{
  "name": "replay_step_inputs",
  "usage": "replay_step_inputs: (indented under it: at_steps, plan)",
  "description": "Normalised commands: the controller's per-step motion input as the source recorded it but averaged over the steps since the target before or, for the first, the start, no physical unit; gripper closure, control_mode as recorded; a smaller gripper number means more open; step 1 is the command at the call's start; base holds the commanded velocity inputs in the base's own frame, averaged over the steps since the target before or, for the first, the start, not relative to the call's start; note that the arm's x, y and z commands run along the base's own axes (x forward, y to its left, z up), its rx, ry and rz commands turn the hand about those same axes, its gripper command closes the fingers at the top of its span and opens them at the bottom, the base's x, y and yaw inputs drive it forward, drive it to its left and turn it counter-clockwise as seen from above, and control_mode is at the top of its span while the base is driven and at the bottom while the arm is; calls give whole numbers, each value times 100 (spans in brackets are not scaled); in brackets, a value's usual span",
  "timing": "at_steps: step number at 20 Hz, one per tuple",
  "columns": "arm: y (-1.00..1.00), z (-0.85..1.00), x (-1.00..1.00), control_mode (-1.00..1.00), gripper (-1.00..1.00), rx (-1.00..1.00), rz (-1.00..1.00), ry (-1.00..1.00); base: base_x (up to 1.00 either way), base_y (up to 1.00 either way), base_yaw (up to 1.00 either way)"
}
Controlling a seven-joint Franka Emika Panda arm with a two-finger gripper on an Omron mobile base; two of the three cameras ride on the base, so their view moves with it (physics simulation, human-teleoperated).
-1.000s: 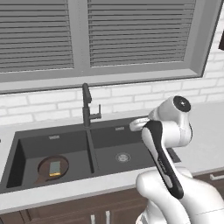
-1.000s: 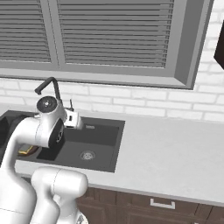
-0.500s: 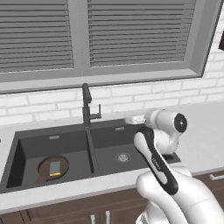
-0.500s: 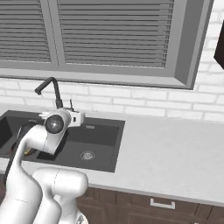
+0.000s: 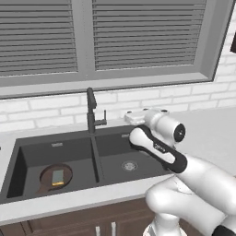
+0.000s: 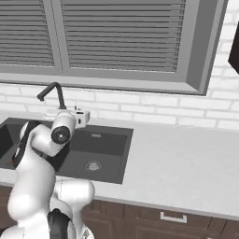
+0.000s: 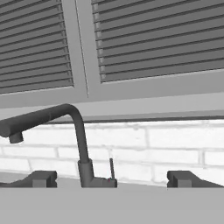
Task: Pick the pan and sponge and place them into the sink. Then turn on the water.
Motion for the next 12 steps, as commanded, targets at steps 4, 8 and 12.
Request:
replay_step_inputs:
  at_steps: [4,8,12]
  plan:
    - [19,0,16,-100,-100,0,0,-1,0,0,0]
    - [8,-21,13,-100,-100,0,1,0,0,0,0]
    - [28,-46,29,-100,-100,0,0,0,0,0,0]
